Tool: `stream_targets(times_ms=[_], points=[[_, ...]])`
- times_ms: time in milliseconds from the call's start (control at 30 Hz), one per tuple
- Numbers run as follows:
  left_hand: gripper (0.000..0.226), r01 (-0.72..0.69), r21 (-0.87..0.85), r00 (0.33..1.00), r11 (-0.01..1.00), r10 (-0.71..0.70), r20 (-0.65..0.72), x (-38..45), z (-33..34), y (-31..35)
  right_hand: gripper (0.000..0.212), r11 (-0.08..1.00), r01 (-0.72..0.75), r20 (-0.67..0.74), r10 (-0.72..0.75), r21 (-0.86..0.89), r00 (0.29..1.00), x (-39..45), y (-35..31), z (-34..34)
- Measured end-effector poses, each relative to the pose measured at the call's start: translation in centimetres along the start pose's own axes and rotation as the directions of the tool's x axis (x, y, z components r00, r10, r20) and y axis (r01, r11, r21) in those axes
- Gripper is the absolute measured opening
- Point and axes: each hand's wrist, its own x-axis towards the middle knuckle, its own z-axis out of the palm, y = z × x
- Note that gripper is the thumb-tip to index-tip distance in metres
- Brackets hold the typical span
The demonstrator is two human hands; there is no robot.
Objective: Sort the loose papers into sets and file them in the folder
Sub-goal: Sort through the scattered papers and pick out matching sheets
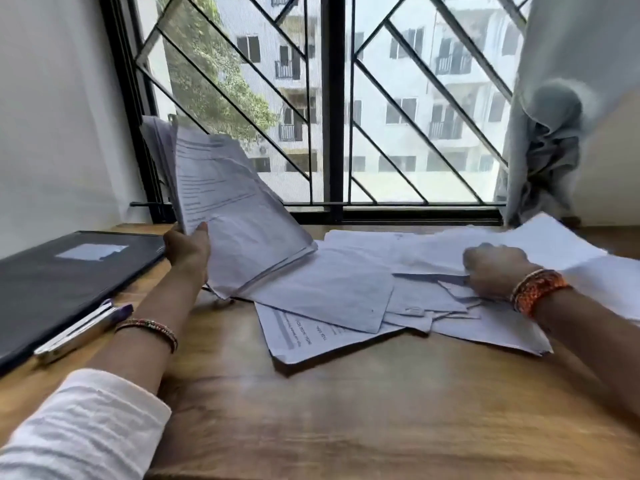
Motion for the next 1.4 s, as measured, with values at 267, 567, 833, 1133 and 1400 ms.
stream_targets(times_ms=[267, 567, 833, 1133, 1400], points=[[0.046, -0.009, 0.033, 1.000, 0.999, 0.009, 0.008, -0.2, -0.1, 0.0, 0.039, 0.832, 0.389, -0.101, -0.382, 0.395, 0.919, -2.6, -12.2, -7.2], [0.040, -0.093, 0.043, 0.995, 0.995, 0.094, -0.029, 1.2, -0.7, -0.2, 0.056, 0.748, 0.636, -0.057, -0.638, 0.189, 0.768, -2.5, -19.0, -9.0], [0.045, -0.124, 0.067, 0.974, 0.990, 0.134, -0.181, 2.7, -1.7, -0.8, 0.049, 0.797, 0.582, -0.100, -0.573, 0.162, 0.813, -2.6, -18.8, -8.0], [0.046, -0.113, 0.043, 0.974, 0.993, 0.119, -0.193, 2.1, -1.9, -0.6, 0.035, 0.800, 0.588, -0.221, -0.555, 0.123, 0.802, -3.3, -20.2, -7.3], [0.047, -0.104, 0.022, 0.967, 0.994, 0.106, -0.233, 1.7, -1.9, -0.2, 0.020, 0.790, 0.478, -0.435, -0.301, 0.385, 0.848, -2.5, -17.6, -8.7]])
